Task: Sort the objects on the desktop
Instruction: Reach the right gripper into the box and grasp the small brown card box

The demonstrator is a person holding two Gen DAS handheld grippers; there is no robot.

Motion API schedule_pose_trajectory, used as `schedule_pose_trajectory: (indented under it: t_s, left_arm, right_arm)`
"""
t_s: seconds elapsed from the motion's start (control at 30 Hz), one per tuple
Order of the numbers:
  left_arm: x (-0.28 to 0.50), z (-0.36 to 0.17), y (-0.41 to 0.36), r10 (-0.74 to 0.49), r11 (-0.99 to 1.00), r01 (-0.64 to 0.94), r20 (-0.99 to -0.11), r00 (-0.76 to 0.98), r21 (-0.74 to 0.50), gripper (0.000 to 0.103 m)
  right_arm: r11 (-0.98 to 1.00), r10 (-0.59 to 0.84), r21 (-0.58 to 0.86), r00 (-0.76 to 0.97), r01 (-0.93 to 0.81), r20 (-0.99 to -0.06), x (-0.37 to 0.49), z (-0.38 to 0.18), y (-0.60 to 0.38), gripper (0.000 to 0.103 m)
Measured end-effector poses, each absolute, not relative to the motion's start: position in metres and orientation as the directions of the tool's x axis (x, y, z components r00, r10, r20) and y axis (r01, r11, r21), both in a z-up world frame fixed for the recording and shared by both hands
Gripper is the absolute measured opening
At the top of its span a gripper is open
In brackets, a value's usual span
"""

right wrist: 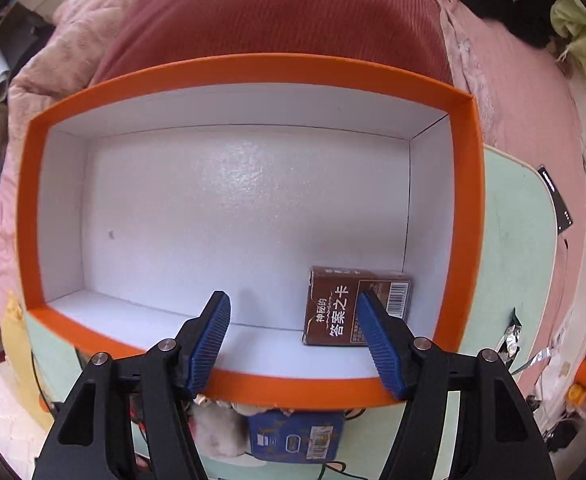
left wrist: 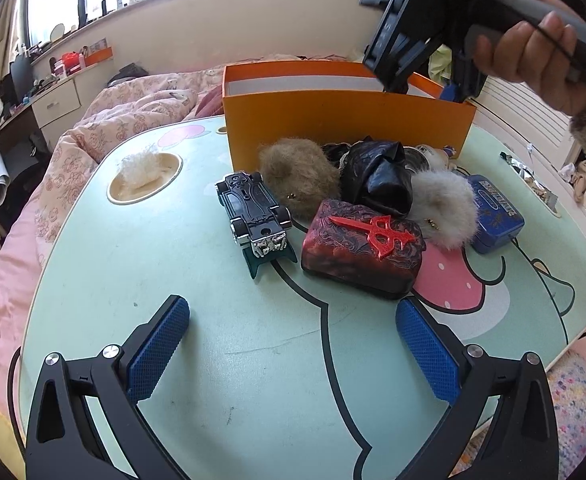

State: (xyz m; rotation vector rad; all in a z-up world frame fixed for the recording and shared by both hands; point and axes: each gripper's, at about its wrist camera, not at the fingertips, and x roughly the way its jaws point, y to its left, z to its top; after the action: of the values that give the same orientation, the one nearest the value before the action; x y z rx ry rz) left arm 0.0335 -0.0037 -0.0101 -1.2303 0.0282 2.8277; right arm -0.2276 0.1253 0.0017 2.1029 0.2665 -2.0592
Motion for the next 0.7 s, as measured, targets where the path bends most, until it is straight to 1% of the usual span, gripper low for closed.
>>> schedule_pose_trajectory:
  t_s: [0.03,0.07,0.1,0.17,0.27,0.37,0.4,0.43,0.57,0.7]
  left_arm:
    - [0.034,-0.010,-0.004,0.046,-0.998,-0.061,-0.731,-0.681,-0.006,0.103]
    - [0.034,-0.010,-0.004,0.047,-0.998,-0.060,-0.731,-0.680,-0.008,0.103]
    - [0.034,-0.010,-0.004,0.047,-0.998,-0.061,-0.732,-0.680,-0.008,0.103]
    - [0.034,-0.010,-0.004,0.047,-0.998,-0.061,-0.731,-0.681,-0.007,0.103]
    - [0.034,-0.010,-0.004,0.048,-0.998,-0.062,-0.732,-0.680,-0.008,0.103]
    - [0.034,-0.010,-0.004,0.048,-0.998,-0.062,-0.732,-0.680,-0.008,0.103]
    - [0.034,-0.010,-0.004,0.048,-0.998,-0.062,-0.731,-0.680,-0.007,0.103]
    - [0.034,-0.010,-0.004,0.048,-0.998,-0.062,-0.731,-0.680,-0.007,0.103]
    - [0.034,-0.010,-0.004,0.048,-0.998,-0.063,-0.731,-0.680,-0.007,0.103]
    - [0.034,-0.010,-0.004,0.048,-0.998,-0.062,-0.731,-0.680,-0.007,0.103]
  right_arm:
    - [-0.963,0.035,-0.031,0.013,0.267,-0.999,-0.226,0.001,0.121,0.064]
    - [-0.960,0.065,-0.062,0.002,0.273,-0.998,-0.224,0.001,0.119,0.056]
    - [-0.954,0.110,-0.111,-0.020,0.280,-0.994,-0.221,0.001,0.116,0.046]
    - [-0.937,0.177,-0.189,-0.067,0.293,-0.982,-0.216,0.002,0.110,0.039]
    - [-0.919,0.216,-0.241,-0.114,0.311,-0.970,-0.209,0.001,0.104,0.036]
    - [-0.900,0.274,-0.309,-0.151,0.308,-0.950,-0.206,0.002,0.101,0.024]
    - [-0.898,0.279,-0.314,-0.154,0.307,-0.948,-0.207,0.001,0.098,0.022]
    - [-0.899,0.277,-0.312,-0.153,0.308,-0.949,-0.208,0.001,0.097,0.022]
    - [-0.911,0.244,-0.280,-0.149,0.304,-0.958,-0.205,0.004,0.098,0.014]
    - [-0.910,0.229,-0.278,-0.184,0.308,-0.956,-0.205,0.010,0.101,0.006]
